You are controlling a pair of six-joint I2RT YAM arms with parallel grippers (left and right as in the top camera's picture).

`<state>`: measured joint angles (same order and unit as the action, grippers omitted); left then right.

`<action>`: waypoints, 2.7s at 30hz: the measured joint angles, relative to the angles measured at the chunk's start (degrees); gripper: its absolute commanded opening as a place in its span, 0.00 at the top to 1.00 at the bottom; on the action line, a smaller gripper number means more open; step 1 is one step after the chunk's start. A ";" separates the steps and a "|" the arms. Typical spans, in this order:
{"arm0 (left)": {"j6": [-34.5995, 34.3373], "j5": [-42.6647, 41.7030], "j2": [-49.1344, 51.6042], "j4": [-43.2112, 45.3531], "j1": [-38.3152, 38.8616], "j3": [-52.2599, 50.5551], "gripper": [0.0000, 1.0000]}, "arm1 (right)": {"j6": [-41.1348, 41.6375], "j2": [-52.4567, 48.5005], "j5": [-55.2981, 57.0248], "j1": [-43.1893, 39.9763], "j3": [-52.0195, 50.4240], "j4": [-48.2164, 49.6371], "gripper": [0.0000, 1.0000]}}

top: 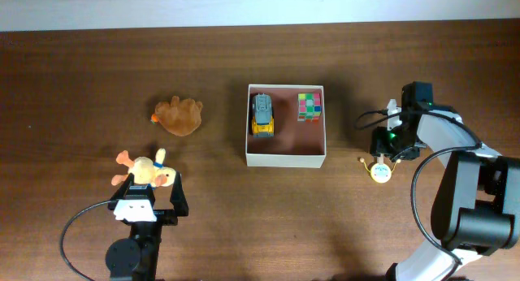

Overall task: Pack container
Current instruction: 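Grasp the rattle drum by its wooden handle with the right gripper, then carry the rattle drum into the box and release it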

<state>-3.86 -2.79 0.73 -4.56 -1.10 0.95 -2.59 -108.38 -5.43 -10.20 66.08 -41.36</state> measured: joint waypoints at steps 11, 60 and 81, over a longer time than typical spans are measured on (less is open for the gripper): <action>0.00 0.00 0.00 0.00 0.00 0.00 0.01 | -0.63 0.76 0.85 -0.28 -1.55 2.67 0.77; 0.00 0.00 0.00 0.00 0.00 0.00 0.01 | -1.07 -2.56 -17.44 20.57 43.85 -24.22 0.87; 0.00 0.00 0.00 0.00 0.00 0.00 0.01 | 1.01 -17.86 -7.04 27.61 43.85 -17.40 0.67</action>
<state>-3.86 -2.79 0.73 -4.56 -1.10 0.95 -1.58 -126.23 -12.47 17.41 109.93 -58.76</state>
